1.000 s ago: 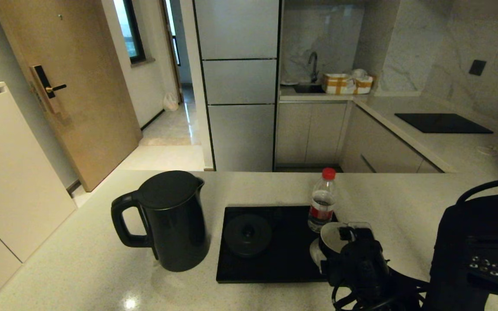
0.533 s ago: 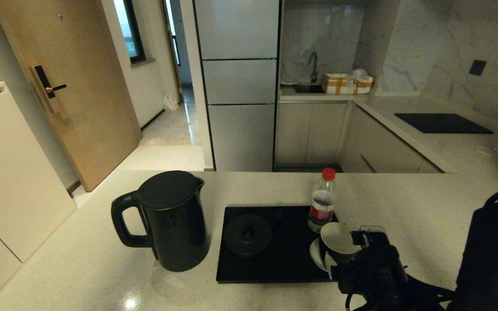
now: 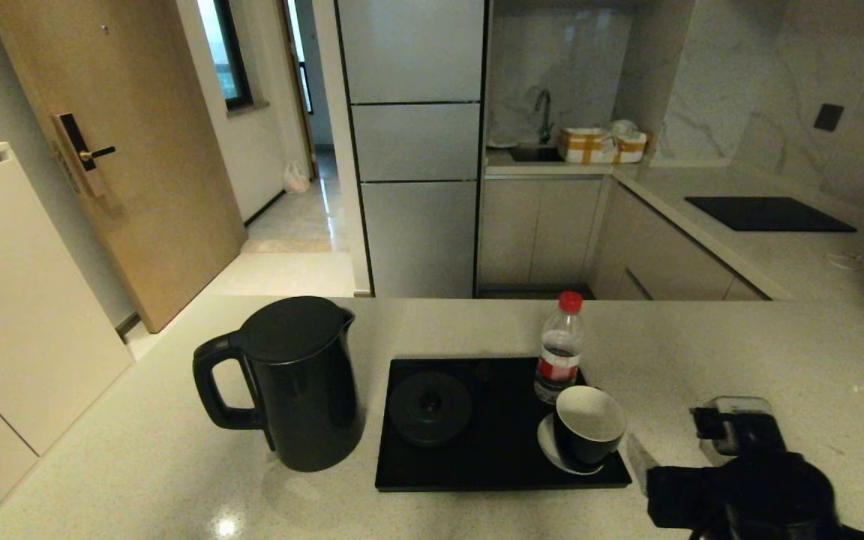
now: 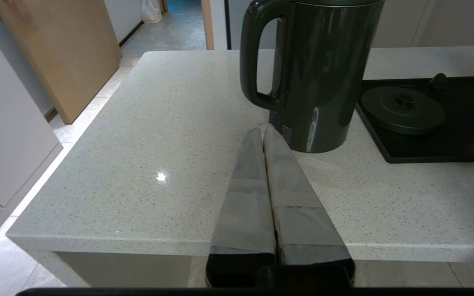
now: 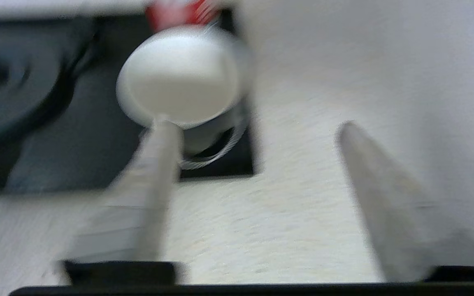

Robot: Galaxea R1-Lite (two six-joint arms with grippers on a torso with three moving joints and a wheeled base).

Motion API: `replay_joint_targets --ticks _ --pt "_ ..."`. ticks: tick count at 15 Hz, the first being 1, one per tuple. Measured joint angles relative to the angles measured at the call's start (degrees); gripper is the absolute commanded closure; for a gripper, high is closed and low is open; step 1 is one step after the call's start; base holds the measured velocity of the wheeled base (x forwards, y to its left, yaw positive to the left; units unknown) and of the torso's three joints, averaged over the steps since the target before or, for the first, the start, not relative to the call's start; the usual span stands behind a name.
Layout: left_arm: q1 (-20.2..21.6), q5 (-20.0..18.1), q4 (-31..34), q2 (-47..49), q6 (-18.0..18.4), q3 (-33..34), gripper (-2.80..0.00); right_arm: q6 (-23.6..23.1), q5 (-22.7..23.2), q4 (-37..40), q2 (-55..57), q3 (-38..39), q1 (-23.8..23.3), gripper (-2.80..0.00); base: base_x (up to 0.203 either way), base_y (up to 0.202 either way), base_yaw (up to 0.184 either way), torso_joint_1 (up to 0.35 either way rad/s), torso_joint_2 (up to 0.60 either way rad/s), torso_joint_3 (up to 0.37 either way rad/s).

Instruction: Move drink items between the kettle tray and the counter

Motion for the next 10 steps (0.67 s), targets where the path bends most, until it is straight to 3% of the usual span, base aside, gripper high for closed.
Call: replay_joint_targets --ticks 2,5,8,10 --pt "0.0 0.0 0.0 0.0 0.0 0.0 0.0 -1.7 -4.1 0.9 -5.3 2.4 -0.5 0.0 0.0 0.0 0.0 0.0 0.0 0.0" --pt "0.0 0.0 0.0 0.0 0.0 0.0 0.0 -9.2 -11.7 3.2 -17.8 3.0 -3.9 0.0 0.0 0.0 0.0 0.0 0.0 0.0" --pt "0.0 0.0 0.0 0.0 0.0 0.0 0.0 -20.3 -16.7 6.8 -35.9 0.9 -12.3 0.0 0.0 0.0 0.0 0.0 0.0 0.0" --pt "0.0 0.0 0.0 0.0 0.0 0.0 0.0 -31.0 -17.0 12.1 -50.0 -5.0 -21.6 0.0 0.0 0.0 0.0 0.0 0.0 0.0"
